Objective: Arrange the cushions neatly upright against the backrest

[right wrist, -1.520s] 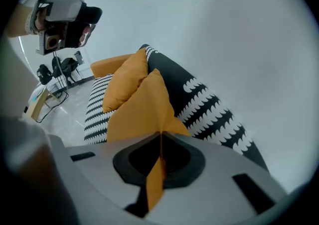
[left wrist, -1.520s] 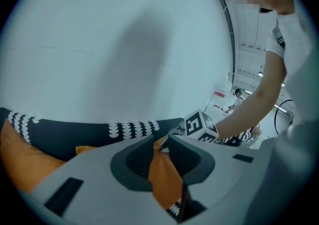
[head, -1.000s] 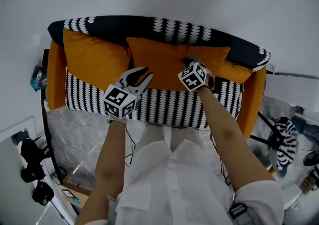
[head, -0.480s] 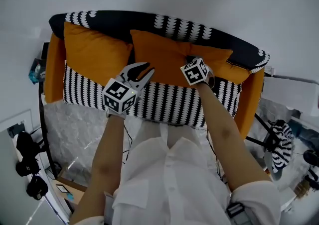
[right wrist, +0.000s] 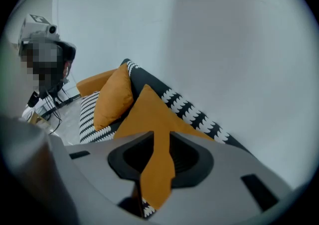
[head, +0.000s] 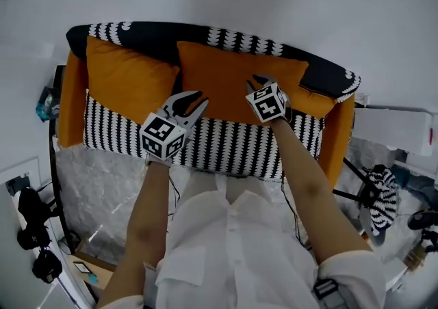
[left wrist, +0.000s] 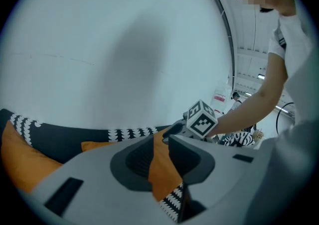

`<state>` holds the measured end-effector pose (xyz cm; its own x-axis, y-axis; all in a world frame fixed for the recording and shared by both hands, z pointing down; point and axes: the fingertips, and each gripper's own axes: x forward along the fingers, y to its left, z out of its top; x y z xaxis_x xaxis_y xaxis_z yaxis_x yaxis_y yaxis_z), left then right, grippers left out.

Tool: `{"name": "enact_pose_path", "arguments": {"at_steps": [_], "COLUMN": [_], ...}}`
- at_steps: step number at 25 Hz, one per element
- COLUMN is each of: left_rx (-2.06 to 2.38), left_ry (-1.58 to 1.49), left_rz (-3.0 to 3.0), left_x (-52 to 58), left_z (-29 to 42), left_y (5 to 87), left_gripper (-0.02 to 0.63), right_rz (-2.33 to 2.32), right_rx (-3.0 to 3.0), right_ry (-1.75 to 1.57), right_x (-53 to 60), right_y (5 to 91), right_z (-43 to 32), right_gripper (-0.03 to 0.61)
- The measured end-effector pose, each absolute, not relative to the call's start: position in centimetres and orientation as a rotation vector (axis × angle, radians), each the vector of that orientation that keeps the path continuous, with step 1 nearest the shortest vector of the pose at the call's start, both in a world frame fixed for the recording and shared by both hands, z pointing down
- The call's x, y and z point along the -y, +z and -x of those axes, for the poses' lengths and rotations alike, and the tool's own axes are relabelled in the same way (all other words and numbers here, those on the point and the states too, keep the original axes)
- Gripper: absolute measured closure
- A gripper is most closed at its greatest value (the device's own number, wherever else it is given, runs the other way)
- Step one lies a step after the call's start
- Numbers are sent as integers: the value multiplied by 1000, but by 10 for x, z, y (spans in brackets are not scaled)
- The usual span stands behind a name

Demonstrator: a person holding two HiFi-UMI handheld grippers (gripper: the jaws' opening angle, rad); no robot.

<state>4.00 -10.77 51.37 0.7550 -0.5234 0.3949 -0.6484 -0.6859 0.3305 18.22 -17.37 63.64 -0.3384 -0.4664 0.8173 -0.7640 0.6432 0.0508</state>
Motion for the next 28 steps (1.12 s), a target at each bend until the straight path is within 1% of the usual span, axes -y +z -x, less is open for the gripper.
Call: {"name": "enact_pose_path", "arguments": {"at_steps": [3, 5, 8, 16, 19, 22, 28], "left_rx": [893, 889, 882, 848, 892, 957, 1024], "left_ry": [347, 336, 331, 366, 301, 252, 263], "left_rz": [-2508, -2513, -2519, -2521, -2496, -2480, -2474], "left_x": [107, 103, 99, 82, 77, 80, 60], "left_z": [-35, -27, -7, 49, 59, 72, 76], "left_y": [507, 503, 498, 494, 488, 478, 458], "left_gripper": [509, 508, 509, 509, 508, 508, 508], "right_rz": [-994, -1022, -1040, -1077, -1035, -1016, -970], "right_rx": [2048, 2089, 2158, 2289, 2311, 2363, 2451], "right_ry": [448, 486, 561, 775, 768, 774, 764], "right_x": [164, 153, 136, 93, 75, 72, 69], "right_y": [610, 595, 576, 544, 530, 518, 498], "right_z": [-178, -171, -148, -80, -71, -60, -56], "right_gripper": [468, 449, 431, 415, 396, 396, 396]}}
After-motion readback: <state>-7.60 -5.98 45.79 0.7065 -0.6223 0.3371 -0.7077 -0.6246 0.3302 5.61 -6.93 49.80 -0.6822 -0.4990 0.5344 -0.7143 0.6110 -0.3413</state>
